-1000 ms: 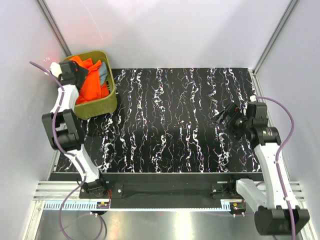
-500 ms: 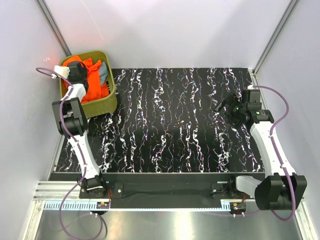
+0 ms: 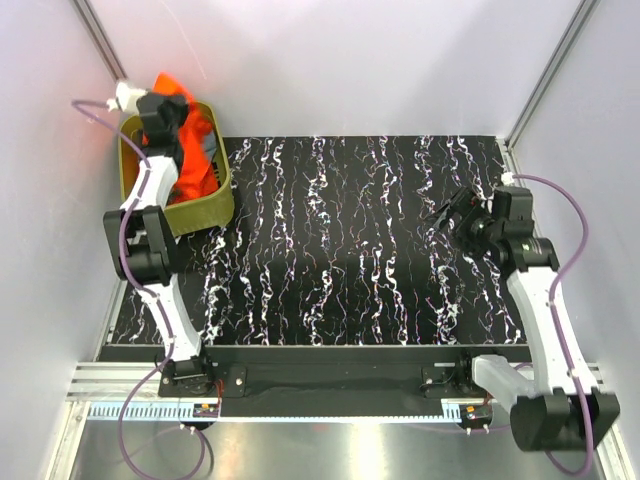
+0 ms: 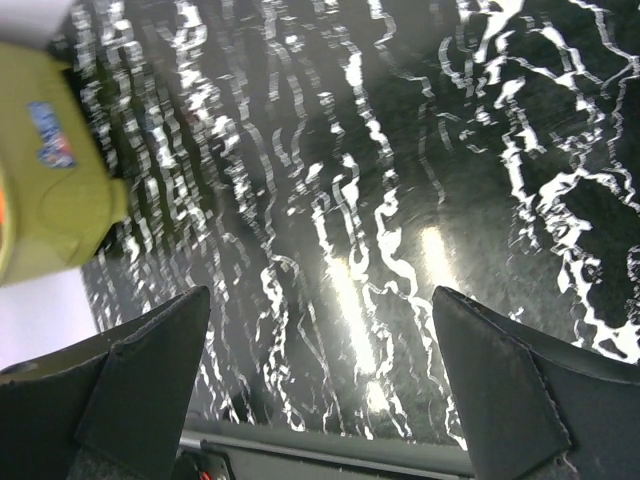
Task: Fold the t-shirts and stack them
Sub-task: Grab the tshirt from the pile, then move the tshirt to the center of the board
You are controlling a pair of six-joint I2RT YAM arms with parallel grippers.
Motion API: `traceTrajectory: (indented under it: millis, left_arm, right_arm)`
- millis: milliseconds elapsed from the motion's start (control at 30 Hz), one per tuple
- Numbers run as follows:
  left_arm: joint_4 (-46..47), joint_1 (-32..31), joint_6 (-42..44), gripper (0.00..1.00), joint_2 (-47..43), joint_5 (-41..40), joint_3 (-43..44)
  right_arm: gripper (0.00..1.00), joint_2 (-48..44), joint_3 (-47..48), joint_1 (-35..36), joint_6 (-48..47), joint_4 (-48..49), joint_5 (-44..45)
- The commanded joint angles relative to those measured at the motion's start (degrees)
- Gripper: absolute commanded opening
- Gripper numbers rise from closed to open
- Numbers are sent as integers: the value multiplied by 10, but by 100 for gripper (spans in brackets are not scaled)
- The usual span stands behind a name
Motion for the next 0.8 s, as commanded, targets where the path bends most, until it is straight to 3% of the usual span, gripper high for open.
traceTrajectory:
  millis: [0,167,300,400,467,533,567,600,633,767]
  left_arm:
    - [106,-33,28,0,-132,93,18]
    - [61,-86,63,0,-245,120,18]
    - [-18,-174,132,0,-333,160,29]
    - [-51,-247,138,0,-397,180,-39]
    - [-63,-288,131,1,-432,179,-136]
    - [-89,-331,127,15,-478,186,-230]
    - [-106,-346,134,29,-489,198,-256]
    - [-132,-359,158,79,-508,199,-295]
    - [-165,-381,168,96,-516,195,-314]
    - [-352,-415,215,99,-546,157,-391]
  right_arm:
    - [100,-64,-13,19,-15,-18,-26]
    - [100,-101,-34,45,6,-35,-24]
    - [100,-119,-54,54,22,-37,-28]
    - [100,-124,-56,62,27,-41,-31]
    - [100,-127,-52,64,23,-49,-29]
    - [100,-130,-50,65,18,-58,-28]
    - [100,-128,-49,66,16,-60,-32]
    - [100,-124,-49,66,12,-63,-37]
    - [100,-119,-48,65,9,-68,-49]
    - [100,-105,-66,69,-2,-73,-74]
